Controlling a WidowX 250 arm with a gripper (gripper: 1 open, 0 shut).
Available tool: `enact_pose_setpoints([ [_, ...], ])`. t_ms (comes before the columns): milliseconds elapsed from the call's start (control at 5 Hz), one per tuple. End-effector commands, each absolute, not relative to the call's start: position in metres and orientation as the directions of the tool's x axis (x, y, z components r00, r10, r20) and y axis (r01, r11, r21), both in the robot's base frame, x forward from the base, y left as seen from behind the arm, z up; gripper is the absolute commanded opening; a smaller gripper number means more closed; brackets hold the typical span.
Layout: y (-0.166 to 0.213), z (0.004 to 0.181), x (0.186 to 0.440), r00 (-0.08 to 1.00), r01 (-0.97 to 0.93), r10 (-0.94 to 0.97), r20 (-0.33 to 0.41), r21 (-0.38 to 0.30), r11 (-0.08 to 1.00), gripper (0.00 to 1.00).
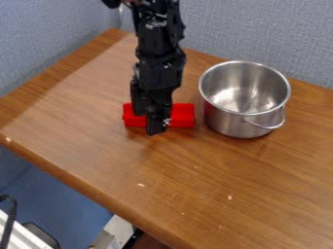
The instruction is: Put the red object in the metal pot
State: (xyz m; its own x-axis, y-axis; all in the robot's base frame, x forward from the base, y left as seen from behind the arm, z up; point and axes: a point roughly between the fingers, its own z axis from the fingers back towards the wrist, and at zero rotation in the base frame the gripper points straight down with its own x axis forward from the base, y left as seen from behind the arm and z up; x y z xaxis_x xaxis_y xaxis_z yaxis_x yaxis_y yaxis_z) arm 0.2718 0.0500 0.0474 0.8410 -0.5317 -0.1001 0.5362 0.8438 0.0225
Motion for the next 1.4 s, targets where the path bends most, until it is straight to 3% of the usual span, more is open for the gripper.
enact_pose_setpoints([
  [0, 0.0515, 0.0502, 0.2769, 0.843, 0.536, -0.530, -0.092, 0.045, 0.843, 0.00],
  [1200, 0.0553, 0.0428, 0.2794, 0.874, 0.482, -0.475, -0.104, 0.052, 0.874, 0.00],
])
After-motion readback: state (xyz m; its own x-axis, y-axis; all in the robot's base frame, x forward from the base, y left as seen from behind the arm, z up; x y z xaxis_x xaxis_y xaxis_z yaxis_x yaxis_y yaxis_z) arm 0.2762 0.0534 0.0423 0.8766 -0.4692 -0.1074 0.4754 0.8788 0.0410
